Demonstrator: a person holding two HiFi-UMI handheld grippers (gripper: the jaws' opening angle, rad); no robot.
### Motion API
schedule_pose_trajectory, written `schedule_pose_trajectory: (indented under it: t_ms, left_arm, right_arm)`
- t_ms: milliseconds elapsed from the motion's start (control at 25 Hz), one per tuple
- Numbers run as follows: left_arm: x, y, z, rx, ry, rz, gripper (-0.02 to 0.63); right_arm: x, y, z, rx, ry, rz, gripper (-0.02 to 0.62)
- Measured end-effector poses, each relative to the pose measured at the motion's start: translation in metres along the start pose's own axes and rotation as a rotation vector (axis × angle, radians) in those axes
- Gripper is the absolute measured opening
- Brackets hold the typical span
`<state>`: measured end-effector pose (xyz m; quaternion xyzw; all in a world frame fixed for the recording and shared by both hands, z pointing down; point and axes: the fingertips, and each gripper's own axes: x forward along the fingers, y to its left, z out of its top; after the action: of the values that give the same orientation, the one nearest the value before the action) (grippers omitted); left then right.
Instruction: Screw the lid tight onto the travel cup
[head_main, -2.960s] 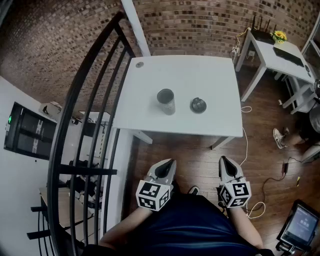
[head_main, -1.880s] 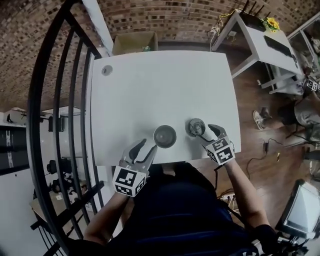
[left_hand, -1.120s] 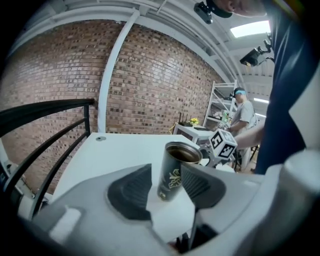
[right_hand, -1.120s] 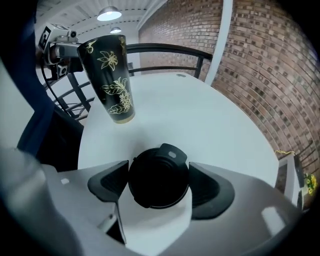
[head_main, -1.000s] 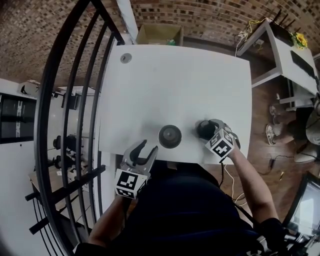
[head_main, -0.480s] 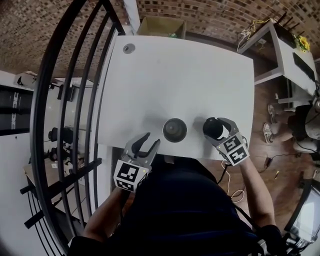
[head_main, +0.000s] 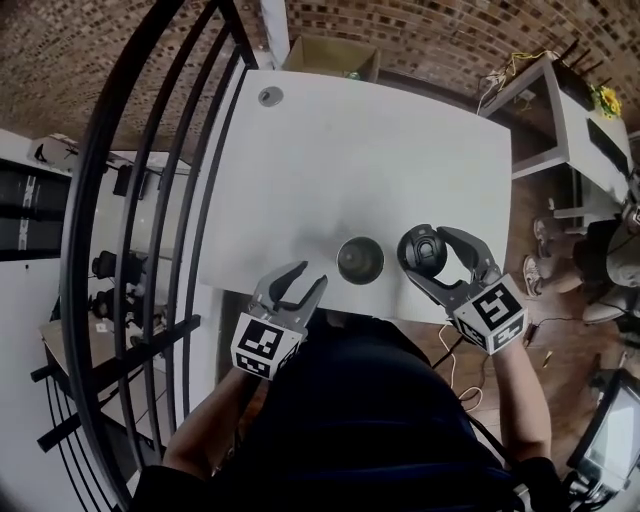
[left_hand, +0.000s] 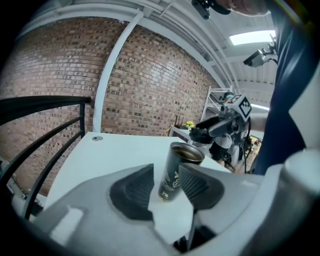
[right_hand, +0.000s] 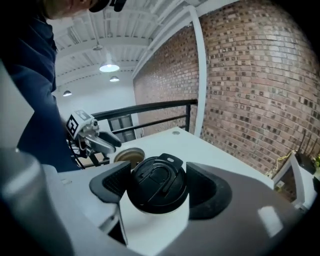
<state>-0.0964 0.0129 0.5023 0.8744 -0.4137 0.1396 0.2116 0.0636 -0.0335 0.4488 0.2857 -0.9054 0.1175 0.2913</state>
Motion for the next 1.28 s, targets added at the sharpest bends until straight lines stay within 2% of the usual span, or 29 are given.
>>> schedule_pose_trajectory:
  t_ms: [120, 240, 400, 600, 840, 1040, 1160, 1280]
  left_arm:
    - [-0.004, 0.001, 0.003, 0.017, 0.004, -0.023, 0.173]
    - [-0.004, -0.003, 0.008, 0.079, 0.020, -0.068, 0.230]
    - [0.014, -0.013, -0.005, 0.132, 0.076, -0.126, 0.299]
    - [0.035, -0.021, -0.019, 0.153, 0.098, -0.152, 0.322]
    - [0.057, -0.025, -0.028, 0.352, 0.147, -0.245, 0.346]
    - [0.065, -0.029, -0.024, 0.440, 0.154, -0.336, 0.353]
    - [0.069, -0.033, -0.022, 0.517, 0.153, -0.375, 0.364]
    - [0.072, -0.038, -0.028, 0.588, 0.168, -0.462, 0.365]
  right_arm:
    - [0.010, 0.027, 0.036, -0.064, -0.025, 0.053, 0.350]
    - [0.027, 0.051, 0.058, -0.072, -0.006, 0.110, 0.350]
    - [0.048, 0.062, 0.060, -0.086, 0.002, 0.151, 0.350]
    - [0.064, 0.071, 0.049, -0.121, -0.020, 0.185, 0.350]
    - [0.073, 0.075, 0.035, -0.204, -0.018, 0.257, 0.351]
    - [0.073, 0.078, 0.029, -0.253, -0.007, 0.296, 0.352]
    - [0.075, 0.083, 0.027, -0.286, 0.057, 0.296, 0.355]
    - [0.082, 0.086, 0.025, -0.341, 0.173, 0.286, 0.358]
